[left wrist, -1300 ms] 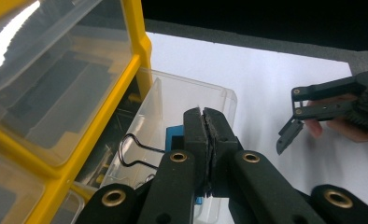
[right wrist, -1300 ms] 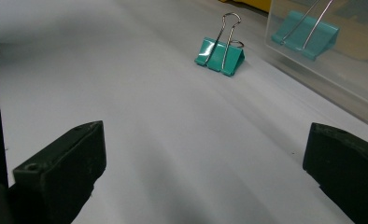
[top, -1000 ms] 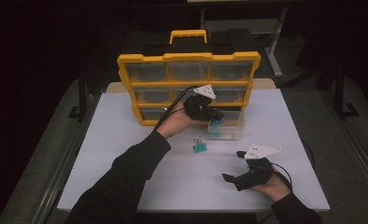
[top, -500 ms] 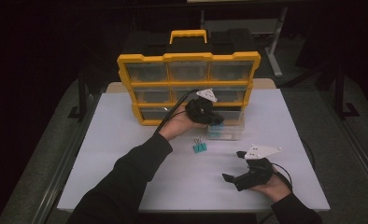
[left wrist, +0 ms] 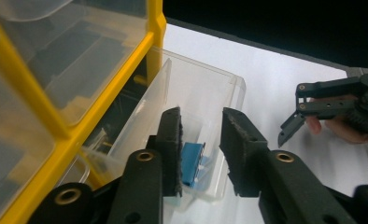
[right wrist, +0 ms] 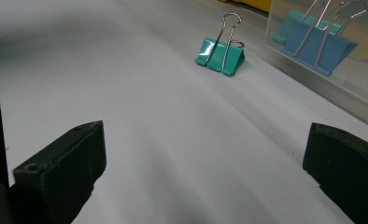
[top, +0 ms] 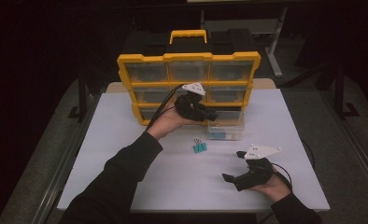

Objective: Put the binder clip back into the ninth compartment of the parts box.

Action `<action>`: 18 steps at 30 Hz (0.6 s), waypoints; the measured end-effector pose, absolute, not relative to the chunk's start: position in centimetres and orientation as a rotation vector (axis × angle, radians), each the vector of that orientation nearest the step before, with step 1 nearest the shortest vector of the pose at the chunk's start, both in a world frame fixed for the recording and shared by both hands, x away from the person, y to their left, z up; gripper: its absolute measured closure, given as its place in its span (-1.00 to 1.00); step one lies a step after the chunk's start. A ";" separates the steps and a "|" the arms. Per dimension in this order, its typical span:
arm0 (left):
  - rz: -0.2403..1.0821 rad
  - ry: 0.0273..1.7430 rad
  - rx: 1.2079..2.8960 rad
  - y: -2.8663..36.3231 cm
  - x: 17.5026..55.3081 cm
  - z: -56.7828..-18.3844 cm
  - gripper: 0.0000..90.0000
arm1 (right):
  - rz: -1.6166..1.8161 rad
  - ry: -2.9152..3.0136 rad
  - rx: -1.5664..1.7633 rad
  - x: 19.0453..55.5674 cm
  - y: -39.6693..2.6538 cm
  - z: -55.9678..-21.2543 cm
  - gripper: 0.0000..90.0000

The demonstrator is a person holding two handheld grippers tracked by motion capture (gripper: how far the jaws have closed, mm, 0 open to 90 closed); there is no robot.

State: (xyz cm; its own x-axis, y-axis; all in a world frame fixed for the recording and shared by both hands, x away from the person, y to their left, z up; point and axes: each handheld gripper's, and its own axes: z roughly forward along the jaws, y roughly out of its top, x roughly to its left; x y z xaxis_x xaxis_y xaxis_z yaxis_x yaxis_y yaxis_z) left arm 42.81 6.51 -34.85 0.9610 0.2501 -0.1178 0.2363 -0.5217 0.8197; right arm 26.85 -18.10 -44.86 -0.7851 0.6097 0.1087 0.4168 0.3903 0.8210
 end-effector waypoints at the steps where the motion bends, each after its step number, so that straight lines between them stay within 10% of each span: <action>1: 0.020 0.345 2.136 6.8 42.7 -34.8 0.46 | 1.345 2.437 0.916 26.8 -18.1 -44.9 -1.00; 18: 0.003 0.425 2.149 10.5 41.7 -38.4 -0.02 | 1.344 2.437 0.921 26.9 -18.0 -44.9 -1.00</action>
State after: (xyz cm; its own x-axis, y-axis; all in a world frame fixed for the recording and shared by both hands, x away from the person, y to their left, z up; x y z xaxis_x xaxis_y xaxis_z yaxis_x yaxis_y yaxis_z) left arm 41.71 10.50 -38.42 0.9406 0.3019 -0.1555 0.2994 -0.5213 0.7991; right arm 26.88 -18.04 -44.89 -0.7827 0.6124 0.1117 0.4213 0.3891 0.8192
